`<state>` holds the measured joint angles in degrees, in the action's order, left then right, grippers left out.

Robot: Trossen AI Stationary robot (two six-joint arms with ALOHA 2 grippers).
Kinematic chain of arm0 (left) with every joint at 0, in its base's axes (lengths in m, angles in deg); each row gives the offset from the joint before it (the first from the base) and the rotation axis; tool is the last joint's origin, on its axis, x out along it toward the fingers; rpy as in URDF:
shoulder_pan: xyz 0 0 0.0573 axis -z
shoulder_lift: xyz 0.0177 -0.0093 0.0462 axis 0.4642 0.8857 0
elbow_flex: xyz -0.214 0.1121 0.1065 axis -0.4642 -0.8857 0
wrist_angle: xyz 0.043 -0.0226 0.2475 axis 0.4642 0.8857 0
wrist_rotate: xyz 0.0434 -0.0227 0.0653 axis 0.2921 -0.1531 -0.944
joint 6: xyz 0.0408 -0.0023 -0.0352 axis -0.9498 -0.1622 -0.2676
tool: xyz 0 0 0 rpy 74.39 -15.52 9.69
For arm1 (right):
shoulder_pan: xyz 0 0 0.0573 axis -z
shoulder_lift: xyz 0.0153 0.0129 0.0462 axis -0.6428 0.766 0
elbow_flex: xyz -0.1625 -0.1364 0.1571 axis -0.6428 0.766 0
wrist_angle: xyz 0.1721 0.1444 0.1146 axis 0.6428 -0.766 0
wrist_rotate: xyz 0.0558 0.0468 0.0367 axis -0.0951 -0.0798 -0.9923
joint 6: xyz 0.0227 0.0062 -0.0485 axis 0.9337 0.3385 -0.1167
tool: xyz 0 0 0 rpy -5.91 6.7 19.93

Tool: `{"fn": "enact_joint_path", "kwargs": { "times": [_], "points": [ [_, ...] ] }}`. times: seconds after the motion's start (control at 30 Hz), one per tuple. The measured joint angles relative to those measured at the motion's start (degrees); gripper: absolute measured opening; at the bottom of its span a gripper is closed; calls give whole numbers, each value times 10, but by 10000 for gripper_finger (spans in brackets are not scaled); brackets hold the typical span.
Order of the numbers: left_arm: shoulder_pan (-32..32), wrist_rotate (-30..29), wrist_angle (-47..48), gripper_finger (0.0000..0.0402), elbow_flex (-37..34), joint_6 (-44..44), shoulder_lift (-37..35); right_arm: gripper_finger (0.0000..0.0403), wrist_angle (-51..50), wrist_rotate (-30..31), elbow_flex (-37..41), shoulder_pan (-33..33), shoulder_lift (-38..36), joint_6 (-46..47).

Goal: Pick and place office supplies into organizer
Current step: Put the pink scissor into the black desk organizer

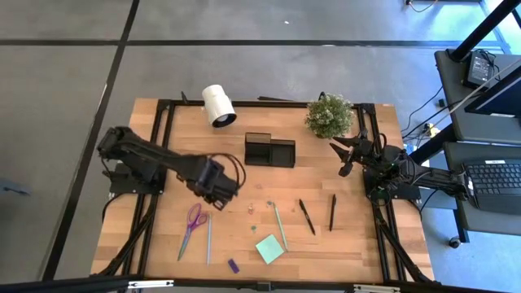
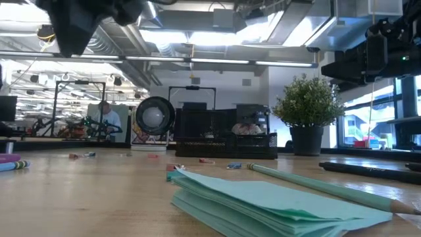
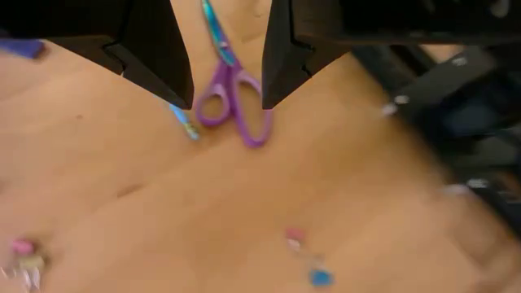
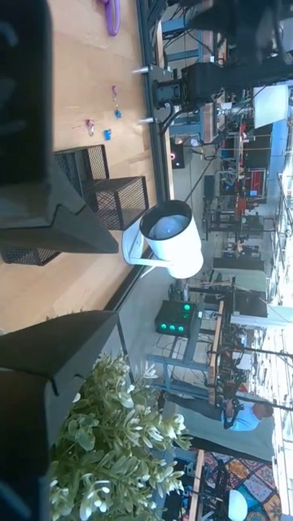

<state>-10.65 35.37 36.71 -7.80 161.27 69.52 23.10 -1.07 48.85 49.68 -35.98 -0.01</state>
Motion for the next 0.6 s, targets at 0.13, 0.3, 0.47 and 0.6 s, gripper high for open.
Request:
{"fn": "enact_joint_path", "kwargs": {
  "times": [0.13,0.3,0.47,0.6],
  "points": [
    [27,12,-3,141,-38,46,10,129,0,0,0,0,0,-4],
    [54,31,-64,141,-93,79,-1,129,1,0,0,4,0,-26],
    [69,29,-145,141,-153,108,-27,129,3,0,0,4,0,-28],
    [82,45,-155,141,-188,147,-34,129,5,1,0,4,0,-30]
  ]
}}
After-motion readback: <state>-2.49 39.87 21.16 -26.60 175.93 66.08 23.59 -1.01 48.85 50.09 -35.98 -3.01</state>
